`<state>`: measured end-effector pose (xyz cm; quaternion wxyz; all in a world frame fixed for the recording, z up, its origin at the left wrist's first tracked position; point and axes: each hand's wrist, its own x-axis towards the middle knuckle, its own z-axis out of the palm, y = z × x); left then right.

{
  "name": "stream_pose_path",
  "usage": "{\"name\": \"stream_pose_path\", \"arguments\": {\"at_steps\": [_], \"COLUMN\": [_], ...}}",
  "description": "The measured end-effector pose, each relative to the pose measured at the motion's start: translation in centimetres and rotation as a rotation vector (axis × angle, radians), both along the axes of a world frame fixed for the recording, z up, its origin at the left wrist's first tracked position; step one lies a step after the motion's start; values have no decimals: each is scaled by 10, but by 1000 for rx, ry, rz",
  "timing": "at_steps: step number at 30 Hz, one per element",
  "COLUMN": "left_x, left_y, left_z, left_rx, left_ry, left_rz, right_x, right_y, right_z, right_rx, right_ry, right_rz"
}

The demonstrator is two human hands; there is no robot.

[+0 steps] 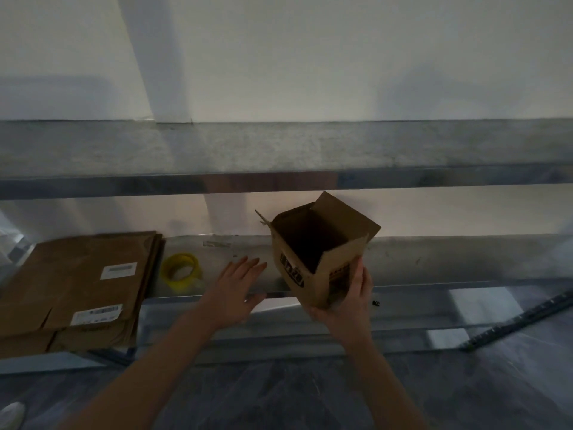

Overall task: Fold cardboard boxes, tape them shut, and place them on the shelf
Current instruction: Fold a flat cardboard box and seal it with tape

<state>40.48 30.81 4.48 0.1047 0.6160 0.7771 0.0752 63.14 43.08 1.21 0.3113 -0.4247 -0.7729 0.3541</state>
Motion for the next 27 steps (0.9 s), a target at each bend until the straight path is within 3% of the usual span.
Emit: {"name": "stream_pose_path", "arguments": {"at_steps": [3,11,19,27], "left_x": [7,79,214,389], "left_y": [9,77,165,259], "left_z": [4,11,1,-8], "left_rx": [21,21,26,83], "left_ry": [58,6,-57,-182], "left_rz": [-46,-284,-400,-409], "right_x": [22,109,253,419], "right_y": [5,18,72,164], "right_z": [2,25,30,32], "right_rx": [13,60,38,37], "right_ry": [50,87,53,33], "right_rz": [-65,-296,-430,-415]}}
